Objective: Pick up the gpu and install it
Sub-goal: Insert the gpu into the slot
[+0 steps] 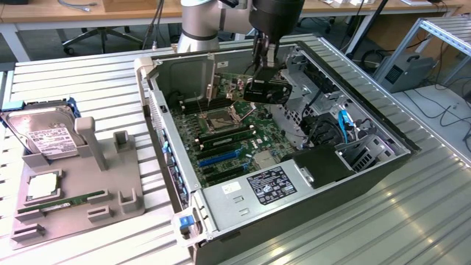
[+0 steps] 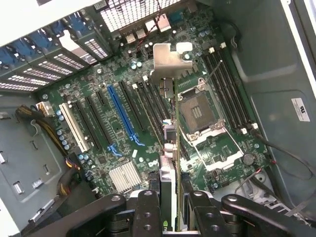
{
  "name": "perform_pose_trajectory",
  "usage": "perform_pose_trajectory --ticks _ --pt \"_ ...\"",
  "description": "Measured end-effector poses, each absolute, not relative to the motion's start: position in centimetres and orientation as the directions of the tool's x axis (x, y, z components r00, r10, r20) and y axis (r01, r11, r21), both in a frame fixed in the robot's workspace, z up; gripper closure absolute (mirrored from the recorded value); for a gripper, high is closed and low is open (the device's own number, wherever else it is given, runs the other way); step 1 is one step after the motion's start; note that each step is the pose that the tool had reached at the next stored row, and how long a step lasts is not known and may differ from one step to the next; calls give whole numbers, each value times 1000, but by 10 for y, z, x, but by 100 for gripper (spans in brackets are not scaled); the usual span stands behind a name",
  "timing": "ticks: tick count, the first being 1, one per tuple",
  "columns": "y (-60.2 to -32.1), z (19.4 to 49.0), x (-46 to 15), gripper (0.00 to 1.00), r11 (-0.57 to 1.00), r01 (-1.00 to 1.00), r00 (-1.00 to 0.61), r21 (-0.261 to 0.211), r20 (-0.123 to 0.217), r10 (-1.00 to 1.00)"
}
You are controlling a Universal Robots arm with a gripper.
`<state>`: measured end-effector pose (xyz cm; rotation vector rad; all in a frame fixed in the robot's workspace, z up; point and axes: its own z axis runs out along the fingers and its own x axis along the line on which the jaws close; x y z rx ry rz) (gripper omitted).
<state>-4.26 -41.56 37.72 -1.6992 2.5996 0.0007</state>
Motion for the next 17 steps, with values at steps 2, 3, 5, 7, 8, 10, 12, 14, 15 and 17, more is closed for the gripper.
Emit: perform_pose_trajectory --ticks 2,3,5,7,8,10,12,14,15,17 --pt "-416 377 -43 73 390 -921 -389 -19 -30 -921" --pt "-416 377 -43 73 384 -923 -383 -19 -30 -923" --pt "-416 377 -43 73 372 -928 -371 -19 -30 -928" --pt "-416 377 -43 73 361 -932 -360 -19 -30 -932" --pt "-416 377 -43 73 355 -935 -355 -19 -30 -935" --pt "-416 377 -43 73 344 -939 -343 -19 -30 -939" --pt "-416 377 -43 73 331 -943 -331 -19 -30 -943" --pt "-416 377 -43 73 320 -947 -319 -19 -30 -947" --pt "-416 377 -43 73 314 -949 -313 -19 -30 -949" --pt "-416 377 -43 73 303 -953 -302 -19 -30 -953"
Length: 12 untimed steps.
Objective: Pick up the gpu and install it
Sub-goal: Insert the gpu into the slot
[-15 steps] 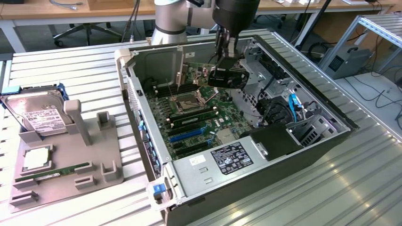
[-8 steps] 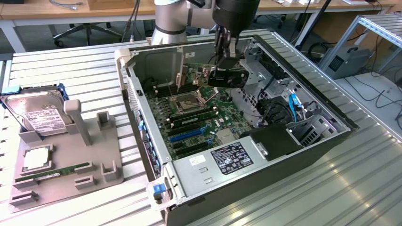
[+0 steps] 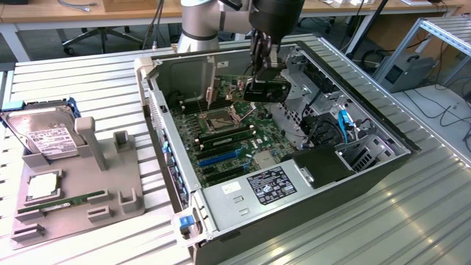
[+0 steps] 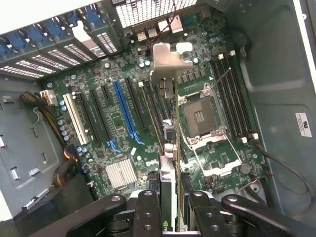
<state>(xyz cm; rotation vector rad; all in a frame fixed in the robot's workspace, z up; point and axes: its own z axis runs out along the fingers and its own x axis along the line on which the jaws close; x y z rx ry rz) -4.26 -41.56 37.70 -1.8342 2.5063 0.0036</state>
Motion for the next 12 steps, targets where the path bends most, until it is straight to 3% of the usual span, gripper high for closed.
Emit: perform_pose_trajectory --ticks 12 --pt "-416 377 -43 73 216 -976 -215 -19 -30 -976"
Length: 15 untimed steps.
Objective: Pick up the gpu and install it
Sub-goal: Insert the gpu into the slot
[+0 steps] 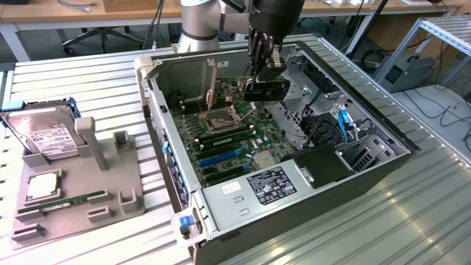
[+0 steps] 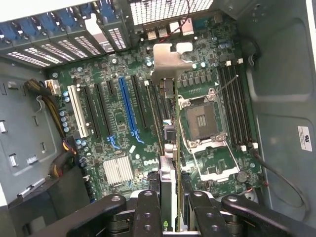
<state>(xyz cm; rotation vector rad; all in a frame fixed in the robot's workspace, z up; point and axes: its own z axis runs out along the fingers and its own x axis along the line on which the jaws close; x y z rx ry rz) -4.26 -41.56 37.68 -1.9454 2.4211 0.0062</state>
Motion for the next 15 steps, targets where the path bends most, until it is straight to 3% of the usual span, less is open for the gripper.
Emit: perform_pose_trajectory --ticks 15 --pt "-416 377 -43 73 134 -991 -133 -19 -30 -991"
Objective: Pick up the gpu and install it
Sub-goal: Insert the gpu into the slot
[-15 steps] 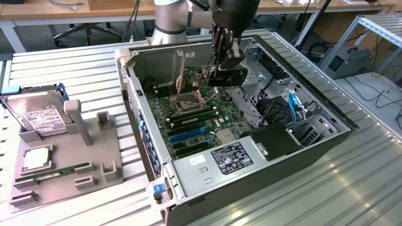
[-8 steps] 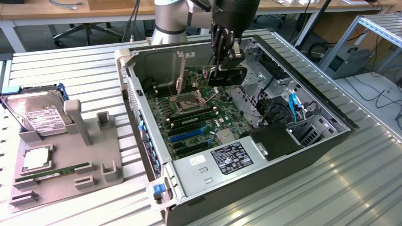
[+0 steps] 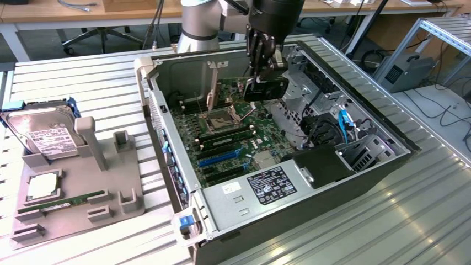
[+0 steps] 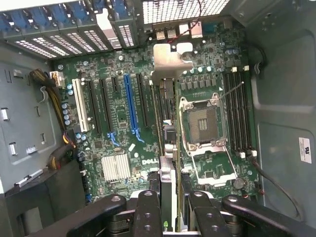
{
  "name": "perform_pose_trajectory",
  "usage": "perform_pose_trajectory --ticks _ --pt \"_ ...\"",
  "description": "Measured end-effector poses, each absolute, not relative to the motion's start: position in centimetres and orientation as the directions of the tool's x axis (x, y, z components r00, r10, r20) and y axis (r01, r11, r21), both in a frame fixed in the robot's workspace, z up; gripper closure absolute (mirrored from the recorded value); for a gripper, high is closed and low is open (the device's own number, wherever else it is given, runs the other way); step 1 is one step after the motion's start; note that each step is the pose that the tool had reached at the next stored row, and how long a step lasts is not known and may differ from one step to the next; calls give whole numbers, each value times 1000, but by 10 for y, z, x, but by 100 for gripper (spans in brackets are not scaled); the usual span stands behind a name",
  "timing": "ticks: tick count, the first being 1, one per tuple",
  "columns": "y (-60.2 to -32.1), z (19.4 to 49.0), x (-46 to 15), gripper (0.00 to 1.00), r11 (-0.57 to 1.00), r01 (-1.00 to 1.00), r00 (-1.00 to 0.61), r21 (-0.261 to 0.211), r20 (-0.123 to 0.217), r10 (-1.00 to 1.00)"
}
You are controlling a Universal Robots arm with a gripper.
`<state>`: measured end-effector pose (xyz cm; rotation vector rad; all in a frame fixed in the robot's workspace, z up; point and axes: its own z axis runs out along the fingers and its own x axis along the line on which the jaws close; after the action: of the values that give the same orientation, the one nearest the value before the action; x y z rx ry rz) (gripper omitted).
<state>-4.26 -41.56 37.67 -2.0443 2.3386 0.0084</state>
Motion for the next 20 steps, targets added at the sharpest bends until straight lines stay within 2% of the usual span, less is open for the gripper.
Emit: perform_pose_trajectory --ticks 20 --pt "-416 376 -43 73 33 -999 -32 -19 -30 -999"
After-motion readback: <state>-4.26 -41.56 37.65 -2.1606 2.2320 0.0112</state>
